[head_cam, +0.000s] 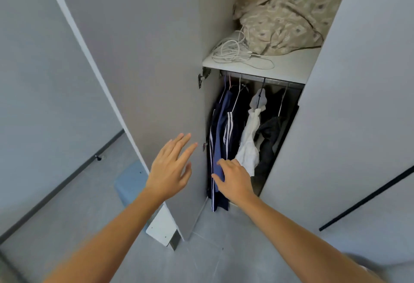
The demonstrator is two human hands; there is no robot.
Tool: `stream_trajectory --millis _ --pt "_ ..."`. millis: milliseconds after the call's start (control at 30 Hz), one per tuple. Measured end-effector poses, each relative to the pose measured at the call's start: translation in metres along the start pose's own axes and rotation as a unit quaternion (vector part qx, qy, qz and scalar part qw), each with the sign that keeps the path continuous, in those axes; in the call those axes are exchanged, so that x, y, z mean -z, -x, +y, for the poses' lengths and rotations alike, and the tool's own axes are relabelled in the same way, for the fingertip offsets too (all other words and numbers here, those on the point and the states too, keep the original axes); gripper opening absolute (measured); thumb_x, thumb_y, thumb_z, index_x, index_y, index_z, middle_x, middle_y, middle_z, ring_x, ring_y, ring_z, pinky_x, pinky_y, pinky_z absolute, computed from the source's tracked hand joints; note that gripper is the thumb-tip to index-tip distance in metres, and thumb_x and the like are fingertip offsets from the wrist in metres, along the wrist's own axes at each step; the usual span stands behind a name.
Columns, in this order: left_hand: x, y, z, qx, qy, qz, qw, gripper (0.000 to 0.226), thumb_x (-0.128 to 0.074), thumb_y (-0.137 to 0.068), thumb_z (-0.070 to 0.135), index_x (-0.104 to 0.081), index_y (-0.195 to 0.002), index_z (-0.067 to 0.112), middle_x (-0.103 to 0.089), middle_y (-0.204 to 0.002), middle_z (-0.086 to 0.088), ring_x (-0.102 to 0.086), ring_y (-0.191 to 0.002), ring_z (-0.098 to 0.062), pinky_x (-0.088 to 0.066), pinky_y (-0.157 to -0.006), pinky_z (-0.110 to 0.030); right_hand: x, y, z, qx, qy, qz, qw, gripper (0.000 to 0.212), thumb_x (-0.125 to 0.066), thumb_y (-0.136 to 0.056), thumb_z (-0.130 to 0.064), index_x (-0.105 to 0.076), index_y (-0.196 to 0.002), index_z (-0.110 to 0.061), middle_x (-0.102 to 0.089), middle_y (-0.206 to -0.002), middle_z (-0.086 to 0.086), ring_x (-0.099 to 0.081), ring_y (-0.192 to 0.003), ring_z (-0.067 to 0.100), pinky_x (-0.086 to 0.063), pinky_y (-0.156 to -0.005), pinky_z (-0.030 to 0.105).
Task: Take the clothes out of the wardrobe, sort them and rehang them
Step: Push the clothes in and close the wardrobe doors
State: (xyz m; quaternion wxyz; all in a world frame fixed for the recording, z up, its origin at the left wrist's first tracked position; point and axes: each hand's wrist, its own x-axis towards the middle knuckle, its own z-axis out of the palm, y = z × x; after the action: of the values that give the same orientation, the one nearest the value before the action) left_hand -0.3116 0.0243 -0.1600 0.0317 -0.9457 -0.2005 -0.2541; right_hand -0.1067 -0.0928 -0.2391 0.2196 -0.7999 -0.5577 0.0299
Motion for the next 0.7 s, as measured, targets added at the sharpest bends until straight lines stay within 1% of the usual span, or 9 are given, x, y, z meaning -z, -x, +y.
stream_trajectory --millis 100,167,267,333,433,533,633,700 --pt "-0.059 -0.005 0.019 0.058 -0.004 -0.089 0.994 0.060 -0.056 -0.097 0.028 -0.045 -0.155 0.017 -0.040 -0.164 -0.010 -0.038 -0.152 -0.032 -0.042 -0.117 -0.052 -0.012 0.007 0.057 0.000 -0.001 -0.014 1.000 0.038 -0.061 -0.099 -0.044 -0.060 -0.127 -0.019 -0.066 -0.109 -0.003 -0.057 -0.109 0.023 -0.050 -0.081 0.037" --pt "-0.097 -0.003 0.026 0.082 -0.011 -0.137 0.987 0.060 -0.055 -0.099 0.032 -0.043 -0.156 0.018 -0.041 -0.162 -0.010 -0.040 -0.149 -0.032 -0.043 -0.116 -0.051 -0.027 0.008 0.090 -0.002 -0.001 -0.028 1.000 0.039 -0.064 -0.097 -0.042 -0.061 -0.128 -0.019 -0.066 -0.111 -0.004 -0.056 -0.111 0.023 -0.050 -0.083 0.036" --pt "-0.158 0.008 0.031 0.102 -0.012 -0.187 0.977 0.059 -0.059 -0.099 0.033 -0.045 -0.154 0.018 -0.044 -0.159 -0.009 -0.044 -0.145 -0.032 -0.043 -0.115 -0.050 -0.064 0.007 0.132 -0.006 -0.004 -0.058 0.998 0.042 -0.067 -0.095 -0.041 -0.060 -0.129 -0.018 -0.065 -0.115 -0.003 -0.055 -0.113 0.023 -0.052 -0.087 0.037" --pt "-0.205 0.022 0.029 0.124 -0.003 -0.215 0.969 0.058 -0.053 -0.099 0.038 -0.045 -0.154 0.019 -0.045 -0.156 -0.008 -0.045 -0.143 -0.031 -0.044 -0.114 -0.048 -0.103 0.009 0.156 -0.011 -0.014 -0.077 0.997 0.041 -0.070 -0.092 -0.039 -0.061 -0.126 -0.018 -0.065 -0.114 -0.002 -0.056 -0.110 0.025 -0.054 -0.086 0.042" --pt "-0.296 0.058 0.022 0.160 0.025 -0.250 0.955 0.060 -0.041 -0.098 0.043 -0.043 -0.154 0.020 -0.048 -0.151 -0.005 -0.048 -0.139 -0.029 -0.045 -0.110 -0.044 -0.189 0.024 0.196 -0.025 -0.021 -0.108 0.994 0.044 -0.068 -0.092 -0.039 -0.059 -0.130 -0.019 -0.066 -0.121 -0.002 -0.057 -0.115 0.026 -0.054 -0.091 0.045" --pt "-0.407 0.106 0.014 0.159 0.053 -0.278 0.946 0.061 -0.039 -0.099 0.045 -0.041 -0.155 0.023 -0.051 -0.150 -0.003 -0.050 -0.138 -0.028 -0.045 -0.112 -0.045 -0.299 0.046 0.243 -0.037 -0.014 -0.133 0.990 0.056 -0.066 -0.092 -0.043 -0.053 -0.141 -0.020 -0.063 -0.135 0.000 -0.056 -0.124 0.027 -0.054 -0.096 0.043" --pt "-0.524 0.160 -0.001 0.144 0.049 -0.326 0.933 0.063 -0.032 -0.100 0.049 -0.039 -0.157 0.025 -0.051 -0.154 -0.005 -0.049 -0.142 -0.030 -0.043 -0.116 -0.047 -0.411 0.056 0.287 -0.049 -0.020 -0.156 0.986 0.065 -0.066 -0.094 -0.045 -0.047 -0.151 -0.021 -0.056 -0.148 -0.001 -0.052 -0.134 0.026 -0.051 -0.103 0.042" --pt "-0.598 0.190 -0.014 0.152 0.044 -0.347 0.924 0.066 -0.027 -0.100 0.052 -0.038 -0.159 0.025 -0.048 -0.159 -0.006 -0.046 -0.146 -0.031 -0.041 -0.119 -0.048 -0.480 0.053 0.315 -0.049 -0.022 -0.172 0.984 0.067 -0.065 -0.094 -0.046 -0.044 -0.153 -0.021 -0.053 -0.153 -0.001 -0.047 -0.138 0.025 -0.049 -0.108 0.042"
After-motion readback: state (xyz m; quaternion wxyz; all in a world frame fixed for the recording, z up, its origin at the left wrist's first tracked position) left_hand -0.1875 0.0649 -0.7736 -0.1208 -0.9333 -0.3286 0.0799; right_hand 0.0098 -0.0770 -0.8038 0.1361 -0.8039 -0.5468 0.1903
